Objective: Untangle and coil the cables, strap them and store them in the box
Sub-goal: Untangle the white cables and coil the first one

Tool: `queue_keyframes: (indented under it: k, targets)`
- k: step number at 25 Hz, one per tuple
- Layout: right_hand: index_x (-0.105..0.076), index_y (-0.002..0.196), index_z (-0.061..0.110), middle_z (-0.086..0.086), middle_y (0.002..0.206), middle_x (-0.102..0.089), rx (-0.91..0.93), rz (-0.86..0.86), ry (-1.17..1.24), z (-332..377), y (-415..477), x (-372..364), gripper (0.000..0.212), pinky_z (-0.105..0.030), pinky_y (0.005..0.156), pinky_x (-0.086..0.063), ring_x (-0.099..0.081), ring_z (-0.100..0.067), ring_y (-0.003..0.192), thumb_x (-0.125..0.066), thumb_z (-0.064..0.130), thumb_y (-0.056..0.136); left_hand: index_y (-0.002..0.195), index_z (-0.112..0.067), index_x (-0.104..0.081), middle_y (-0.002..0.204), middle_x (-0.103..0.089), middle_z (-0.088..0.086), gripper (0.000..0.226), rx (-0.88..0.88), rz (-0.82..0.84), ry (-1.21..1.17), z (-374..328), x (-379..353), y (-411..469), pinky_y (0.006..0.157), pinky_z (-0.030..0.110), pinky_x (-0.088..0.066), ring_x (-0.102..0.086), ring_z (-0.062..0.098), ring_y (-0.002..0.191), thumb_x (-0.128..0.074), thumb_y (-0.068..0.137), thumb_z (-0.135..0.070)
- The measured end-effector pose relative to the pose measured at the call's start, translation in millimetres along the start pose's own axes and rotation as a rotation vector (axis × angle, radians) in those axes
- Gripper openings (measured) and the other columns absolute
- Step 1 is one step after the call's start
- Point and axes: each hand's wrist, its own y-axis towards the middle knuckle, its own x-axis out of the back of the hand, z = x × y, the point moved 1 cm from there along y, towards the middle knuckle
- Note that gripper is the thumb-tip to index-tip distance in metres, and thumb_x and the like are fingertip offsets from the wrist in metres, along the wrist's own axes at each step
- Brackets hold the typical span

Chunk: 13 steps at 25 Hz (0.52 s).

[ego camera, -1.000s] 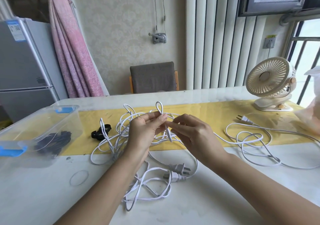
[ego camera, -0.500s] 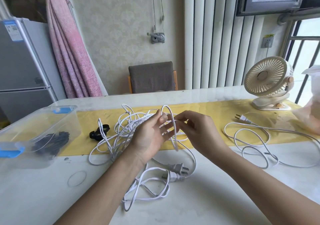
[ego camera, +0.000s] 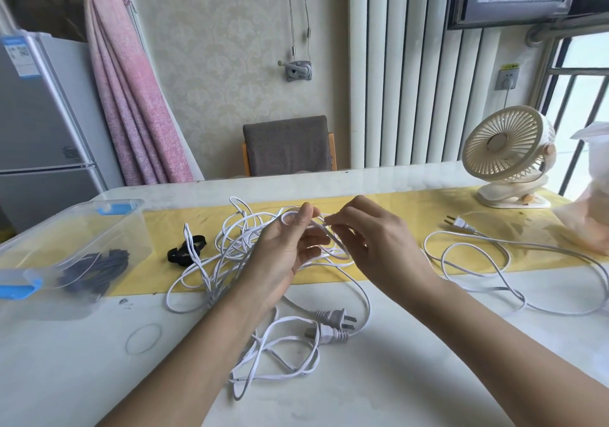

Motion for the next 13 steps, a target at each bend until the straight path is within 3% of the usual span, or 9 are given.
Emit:
queue_keyframes:
  k: [2, 4, 7, 10, 13]
  targets:
    - [-0.07, 0.091, 0.01, -0.002, 0.082, -0.059, -0.015, -0.043, -0.014, -6.6, 2.6, 5.3, 0.011, -0.015, 0.055, -0.033, -0.04, -0.008, 0.063, -0.059, 0.01, 0.088, 0.09, -0.012, -0.061, 0.073, -0.063, -0.001, 0.016, -0.066, 0.075, 0.153, -6.6, 5.7, -0.1, 0.053, 0.016, -0.044, -0.058, 0.009, 0.057, -0.052, 0.088, -0.026]
    - [-0.07, 0.09, 0.01, -0.002, 0.082, -0.06, -0.036, -0.057, -0.024, -14.6, 4.1, 8.9, 0.011, -0.014, 0.056, -0.032, -0.037, -0.003, 0.063, -0.059, 0.01, 0.089, 0.088, -0.009, -0.064, 0.078, -0.064, -0.002, 0.013, -0.156, 0.116, 0.351, -12.1, 9.0, -0.7, 0.052, 0.016, -0.044, -0.058, 0.008, 0.057, -0.052, 0.092, -0.005]
    - [-0.07, 0.089, 0.009, -0.003, 0.082, -0.061, -0.06, -0.03, -0.027, -22.5, 3.8, 8.3, 0.013, -0.015, 0.057, -0.033, -0.038, -0.002, 0.063, -0.058, 0.013, 0.088, 0.066, -0.016, -0.067, 0.076, -0.068, -0.01, 0.042, -0.358, 0.067, 0.683, -12.9, 16.5, -0.7, 0.061, 0.016, -0.05, -0.065, 0.006, 0.066, -0.047, 0.083, 0.017]
    - [-0.071, 0.087, 0.008, 0.0, 0.081, -0.06, -0.106, -0.045, -0.013, -30.3, 5.0, 11.6, 0.009, -0.007, 0.058, -0.033, -0.046, 0.001, 0.058, -0.063, 0.006, 0.086, 0.056, -0.016, -0.067, 0.076, -0.067, -0.004, 0.036, -0.607, 0.119, 1.056, -7.8, 21.4, -1.0, 0.078, 0.012, -0.047, -0.066, 0.005, 0.09, -0.04, 0.064, 0.007]
    - [-0.072, 0.086, 0.008, -0.001, 0.081, -0.063, -0.168, -0.123, -0.043, -37.0, 9.1, 19.6, 0.01, -0.005, 0.059, -0.035, -0.046, 0.001, 0.054, -0.067, 0.001, 0.082, 0.061, -0.016, -0.068, 0.082, -0.068, -0.002, 0.029, -0.485, 0.232, 1.09, -4.5, 17.2, -7.1, 0.082, 0.021, -0.049, -0.066, 0.011, 0.091, -0.042, 0.068, -0.005]
